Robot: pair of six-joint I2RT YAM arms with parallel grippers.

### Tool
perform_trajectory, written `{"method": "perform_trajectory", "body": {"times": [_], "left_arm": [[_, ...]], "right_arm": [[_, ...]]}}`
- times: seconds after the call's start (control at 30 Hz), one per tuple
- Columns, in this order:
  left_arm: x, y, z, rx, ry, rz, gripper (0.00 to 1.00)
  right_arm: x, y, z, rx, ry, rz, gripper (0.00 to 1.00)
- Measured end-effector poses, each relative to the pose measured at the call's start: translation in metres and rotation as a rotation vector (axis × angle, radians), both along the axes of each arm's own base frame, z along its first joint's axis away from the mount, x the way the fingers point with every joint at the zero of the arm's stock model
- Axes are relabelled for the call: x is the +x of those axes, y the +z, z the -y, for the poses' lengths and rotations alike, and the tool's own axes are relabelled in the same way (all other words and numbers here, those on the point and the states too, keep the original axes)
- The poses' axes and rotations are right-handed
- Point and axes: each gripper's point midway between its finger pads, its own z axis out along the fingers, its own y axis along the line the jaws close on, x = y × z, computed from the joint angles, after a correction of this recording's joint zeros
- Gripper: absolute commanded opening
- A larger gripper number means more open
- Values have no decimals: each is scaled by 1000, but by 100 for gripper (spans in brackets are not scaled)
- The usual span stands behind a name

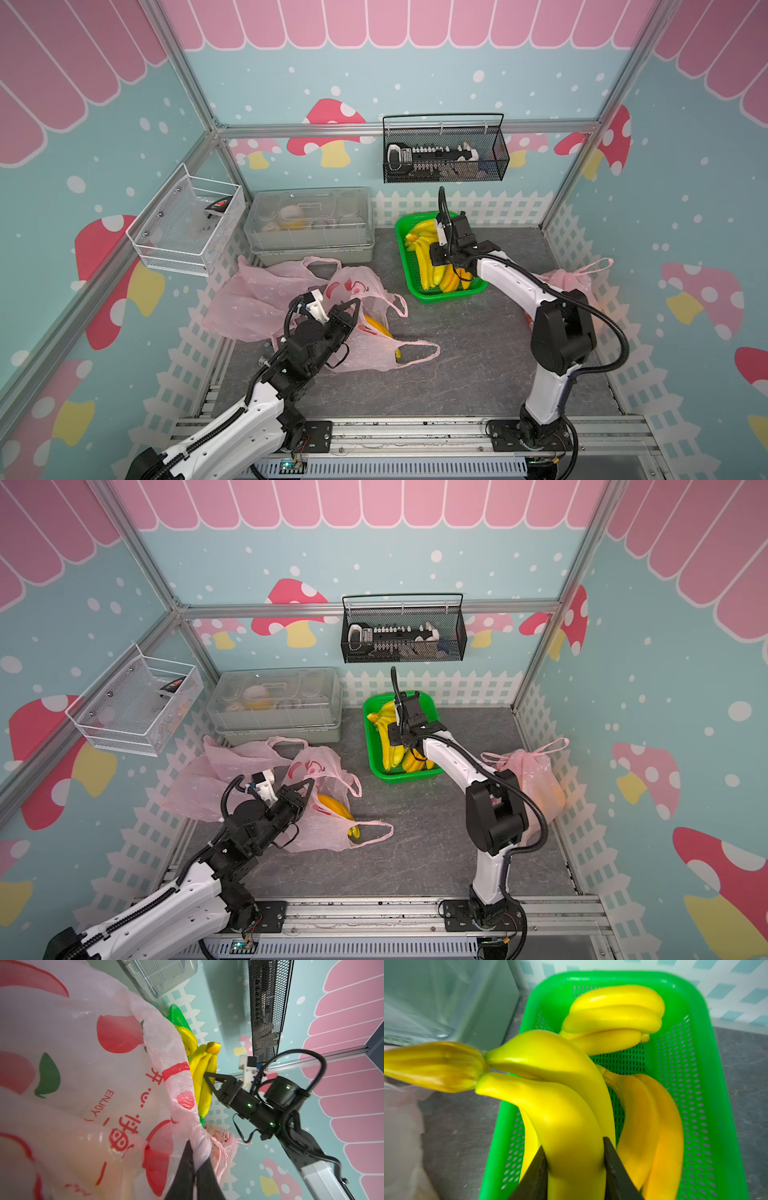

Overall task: Place the banana into a plastic bag & tie a knot
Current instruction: Pick up the banana from the basket.

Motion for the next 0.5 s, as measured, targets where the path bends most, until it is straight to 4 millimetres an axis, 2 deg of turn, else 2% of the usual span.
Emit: {"method": "perform_trajectory", "body": {"times": [0.13,0.23,0.37,0.5], "left_arm": [[1,-4,1,14,-1,-7,0],[1,-9,1,37,-4,-18,0],[1,-12,1,76,-9,-31,0],[3,-7,3,92,-16,-23,0]], "right_arm": [[-38,57,5,75,30,116,25],[-80,71,7,97,66,147,25],[-132,57,10,71,109,125,25],[-191,16,12,-2,161,36,24]]}}
